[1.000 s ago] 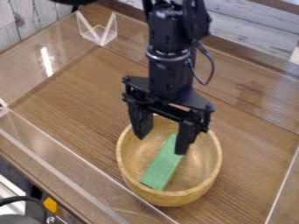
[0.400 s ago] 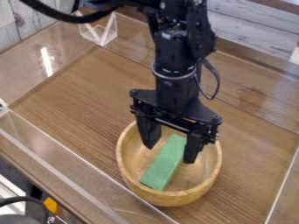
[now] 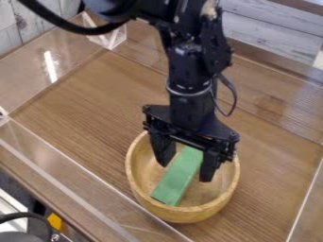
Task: Remove the green block from inside the brown bowl and put it on the table
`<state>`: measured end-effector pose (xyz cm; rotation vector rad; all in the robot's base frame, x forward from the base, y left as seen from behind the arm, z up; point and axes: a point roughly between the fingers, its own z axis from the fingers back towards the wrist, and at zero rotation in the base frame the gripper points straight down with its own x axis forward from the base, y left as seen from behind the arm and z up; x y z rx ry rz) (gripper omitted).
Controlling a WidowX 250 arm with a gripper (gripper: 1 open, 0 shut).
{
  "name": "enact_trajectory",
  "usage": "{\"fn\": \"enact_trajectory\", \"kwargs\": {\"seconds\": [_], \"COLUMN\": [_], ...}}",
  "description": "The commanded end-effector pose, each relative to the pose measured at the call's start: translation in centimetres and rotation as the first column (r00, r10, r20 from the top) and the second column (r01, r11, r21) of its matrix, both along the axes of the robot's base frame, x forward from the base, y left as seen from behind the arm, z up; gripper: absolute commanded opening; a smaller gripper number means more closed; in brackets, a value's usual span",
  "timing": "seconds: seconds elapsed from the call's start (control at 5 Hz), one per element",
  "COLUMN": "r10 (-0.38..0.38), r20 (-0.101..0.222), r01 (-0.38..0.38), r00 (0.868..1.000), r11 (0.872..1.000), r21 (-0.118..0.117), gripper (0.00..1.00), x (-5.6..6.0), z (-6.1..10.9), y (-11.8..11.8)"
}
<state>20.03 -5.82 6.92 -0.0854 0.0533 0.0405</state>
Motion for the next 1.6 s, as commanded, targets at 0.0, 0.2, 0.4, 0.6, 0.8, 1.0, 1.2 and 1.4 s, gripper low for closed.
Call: {"fn": "enact_trajectory", "kwargs": {"seconds": [0.0, 0.2, 0.4, 0.6, 0.8, 1.0, 1.2, 1.4], "r10": [0.005, 0.008, 0.007, 0.012, 0.015, 0.023, 0.032, 0.047], "r20": [0.025, 0.023, 0.023, 0.019, 0.018, 0.024, 0.034, 0.056], "r01": [-0.005, -0.008, -0.007, -0.012, -0.015, -0.023, -0.031, -0.045], "r00": [1.0, 1.0, 1.0, 1.0, 1.0, 0.999, 0.999, 0.997], "r11": [1.0, 1.0, 1.0, 1.0, 1.0, 1.0, 0.999, 0.998], "r21": [-0.008, -0.01, -0.016, -0.01, -0.008, -0.012, -0.02, -0.036], "gripper": [1.0, 1.0, 1.0, 0.0, 0.0, 0.0, 0.0, 0.0], "x": [0.5, 0.7, 0.5, 0.5, 0.5, 0.5, 0.5, 0.7], "z": [-0.2, -0.7, -0.6, -0.9, -0.8, -0.1, 0.8, 2.5], "y": [-0.5, -0.6, -0.8, -0.7, -0.7, -0.5, -0.3, 0.1]}}
